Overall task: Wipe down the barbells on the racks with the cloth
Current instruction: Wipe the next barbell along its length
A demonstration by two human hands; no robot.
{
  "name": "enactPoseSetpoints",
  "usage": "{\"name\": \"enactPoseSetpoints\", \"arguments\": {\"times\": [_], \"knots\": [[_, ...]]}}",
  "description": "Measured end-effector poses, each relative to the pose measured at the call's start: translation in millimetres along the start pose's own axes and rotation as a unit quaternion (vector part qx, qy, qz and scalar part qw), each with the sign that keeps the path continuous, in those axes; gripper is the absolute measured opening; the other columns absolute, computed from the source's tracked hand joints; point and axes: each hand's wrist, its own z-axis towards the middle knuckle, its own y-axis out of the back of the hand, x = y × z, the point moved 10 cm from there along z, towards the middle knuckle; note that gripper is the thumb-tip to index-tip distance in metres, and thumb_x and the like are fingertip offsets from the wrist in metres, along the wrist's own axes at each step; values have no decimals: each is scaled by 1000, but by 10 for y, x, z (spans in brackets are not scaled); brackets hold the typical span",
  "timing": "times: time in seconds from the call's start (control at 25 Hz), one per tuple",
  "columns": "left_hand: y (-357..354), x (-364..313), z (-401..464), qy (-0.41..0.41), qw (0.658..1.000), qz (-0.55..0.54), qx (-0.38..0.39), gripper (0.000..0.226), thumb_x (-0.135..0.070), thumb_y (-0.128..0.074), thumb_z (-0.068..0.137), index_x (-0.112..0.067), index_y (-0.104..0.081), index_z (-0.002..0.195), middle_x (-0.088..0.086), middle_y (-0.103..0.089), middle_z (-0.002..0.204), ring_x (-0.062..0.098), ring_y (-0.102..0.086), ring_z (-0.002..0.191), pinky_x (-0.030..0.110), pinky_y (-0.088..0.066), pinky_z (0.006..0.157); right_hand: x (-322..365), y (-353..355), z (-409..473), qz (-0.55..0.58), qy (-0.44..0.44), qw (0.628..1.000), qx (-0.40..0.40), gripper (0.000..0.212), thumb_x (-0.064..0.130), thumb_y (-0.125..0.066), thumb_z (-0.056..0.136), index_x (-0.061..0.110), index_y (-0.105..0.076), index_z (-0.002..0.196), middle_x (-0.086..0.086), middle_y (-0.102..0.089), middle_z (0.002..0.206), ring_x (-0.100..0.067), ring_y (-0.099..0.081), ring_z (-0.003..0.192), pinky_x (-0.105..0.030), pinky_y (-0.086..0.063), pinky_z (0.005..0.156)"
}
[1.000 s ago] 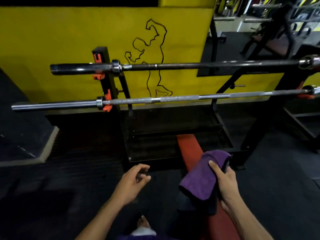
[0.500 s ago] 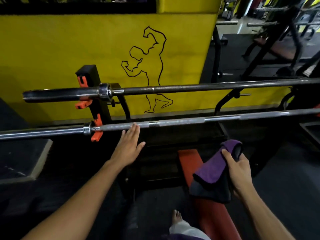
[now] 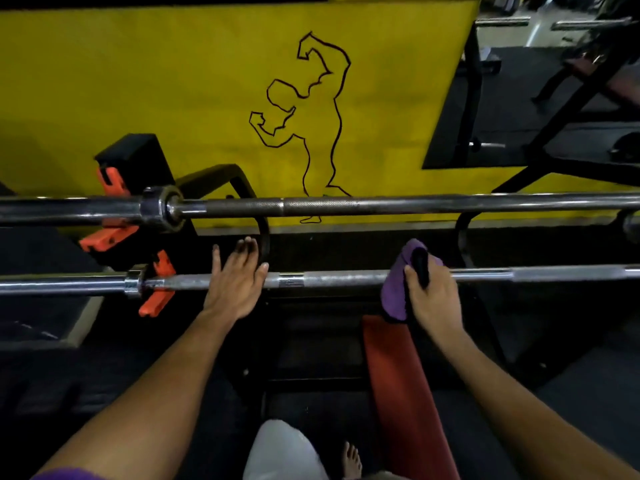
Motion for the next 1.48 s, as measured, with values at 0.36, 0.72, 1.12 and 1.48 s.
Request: {"name": "enactPoseSetpoints", "arguments": {"times": [0.36, 0.72, 1.12, 1.48], "knots": [[33, 11, 19, 17, 1000, 7, -9, 75, -51, 6, 100, -10, -2, 162, 8, -11, 169, 18, -2, 157, 49, 17, 123, 344, -606, 326, -236, 97, 959, 126, 34, 45, -43, 91, 16, -60, 97, -6, -62, 87, -30, -60, 80, -38, -45, 70], [-28, 80, -183, 150, 986, -44, -56, 65, -42, -15, 107, -3, -19, 160, 18, -23, 165, 30, -18, 153, 53, -1, 126, 1427, -1627, -311, -202, 257, 922, 206, 45, 37, -67, 83, 13, -59, 120, -10, -63, 111, -32, -61, 103, -47, -48, 99], [-136, 140, -222, 216, 972, -88, -42, 63, -39, -19, 109, -5, -12, 161, 16, -13, 168, 28, -10, 155, 47, 3, 126, 191, -514, 192, -214, 175, 951, 140, 49, 46, -45, 89, 7, -59, 114, -14, -63, 105, -36, -60, 96, -42, -50, 77], [-113, 247, -262, 207, 968, -138, -27, 76, -53, -28, 106, -8, -1, 162, 13, 0, 170, 24, 2, 157, 40, 7, 126, 1309, -1551, -155, -186, 259, 916, 243, 45, 50, -57, 90, 15, -56, 119, -8, -61, 111, -30, -59, 101, -44, -51, 83]]}}
